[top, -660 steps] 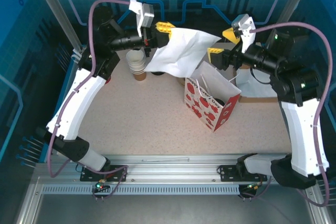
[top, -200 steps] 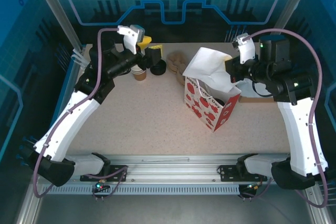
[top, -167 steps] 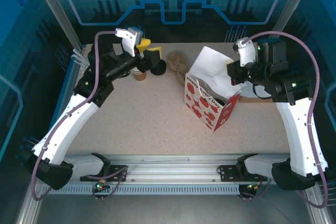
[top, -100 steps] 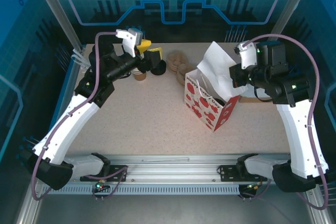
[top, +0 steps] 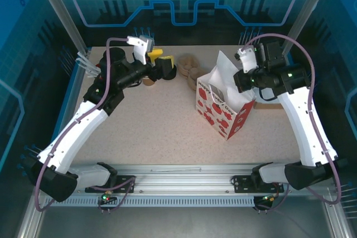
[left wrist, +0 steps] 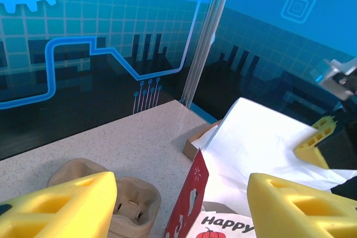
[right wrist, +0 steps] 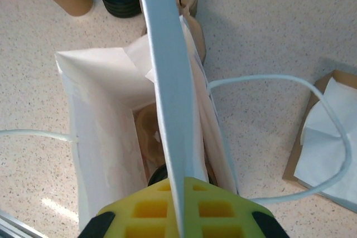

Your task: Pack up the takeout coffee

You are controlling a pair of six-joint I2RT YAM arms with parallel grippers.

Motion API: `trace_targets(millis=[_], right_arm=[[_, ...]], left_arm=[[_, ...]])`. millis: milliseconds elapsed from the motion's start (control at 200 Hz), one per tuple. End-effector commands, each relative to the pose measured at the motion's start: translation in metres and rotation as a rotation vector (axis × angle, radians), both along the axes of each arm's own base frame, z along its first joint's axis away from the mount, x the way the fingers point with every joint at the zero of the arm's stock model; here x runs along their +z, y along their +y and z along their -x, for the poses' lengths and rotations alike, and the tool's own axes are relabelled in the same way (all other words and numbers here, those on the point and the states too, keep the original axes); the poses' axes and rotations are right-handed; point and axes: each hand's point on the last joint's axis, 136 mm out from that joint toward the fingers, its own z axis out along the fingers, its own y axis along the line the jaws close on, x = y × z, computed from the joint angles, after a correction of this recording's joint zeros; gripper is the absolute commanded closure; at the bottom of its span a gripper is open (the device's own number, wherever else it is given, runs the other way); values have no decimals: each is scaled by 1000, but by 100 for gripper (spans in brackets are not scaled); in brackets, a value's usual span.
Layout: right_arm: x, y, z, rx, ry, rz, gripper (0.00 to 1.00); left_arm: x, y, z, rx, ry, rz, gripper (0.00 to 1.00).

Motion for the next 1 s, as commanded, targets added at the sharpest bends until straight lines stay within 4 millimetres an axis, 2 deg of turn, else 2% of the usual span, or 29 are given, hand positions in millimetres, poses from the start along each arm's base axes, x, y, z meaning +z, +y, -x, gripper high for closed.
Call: trace_targets(millis=[0, 105, 200, 270, 395, 515, 625, 750, 865, 935, 996], right_arm=[[-15, 10, 0, 39, 38, 3, 100], [-32, 17, 1, 60, 83, -3, 100], [-40, 12, 2, 38, 92, 18, 91], [-33, 9, 1, 21, 66, 17, 80], [-9, 9, 1, 11, -20, -24, 64], [1, 3, 2, -13, -63, -28, 57], [-13, 0, 1, -25, -36, -29, 57], [-35, -1, -2, -30, 18, -8, 67], [-44, -2, -7, -35, 36, 10, 74], [-47, 2, -9, -25, 43, -3, 81], [-53, 6, -10, -13, 65, -10, 84]], left_arm=[[-8, -4, -1, -23, 26, 33, 35], [-23, -8, -5, -30, 68, 31, 35], [-41, -9, -8, -26, 111, 18, 35], [-52, -8, -9, -19, 137, 9, 34], [-65, -7, -8, -15, 166, 0, 33], [-75, -5, -6, -3, 183, -11, 32], [-84, -3, -6, 1, 200, -18, 32], [-88, -4, -5, 0, 212, -24, 32], [-91, -3, -5, 1, 219, -26, 32], [-91, -4, -4, -1, 221, -27, 32], [-91, -4, -4, -1, 221, -28, 32]])
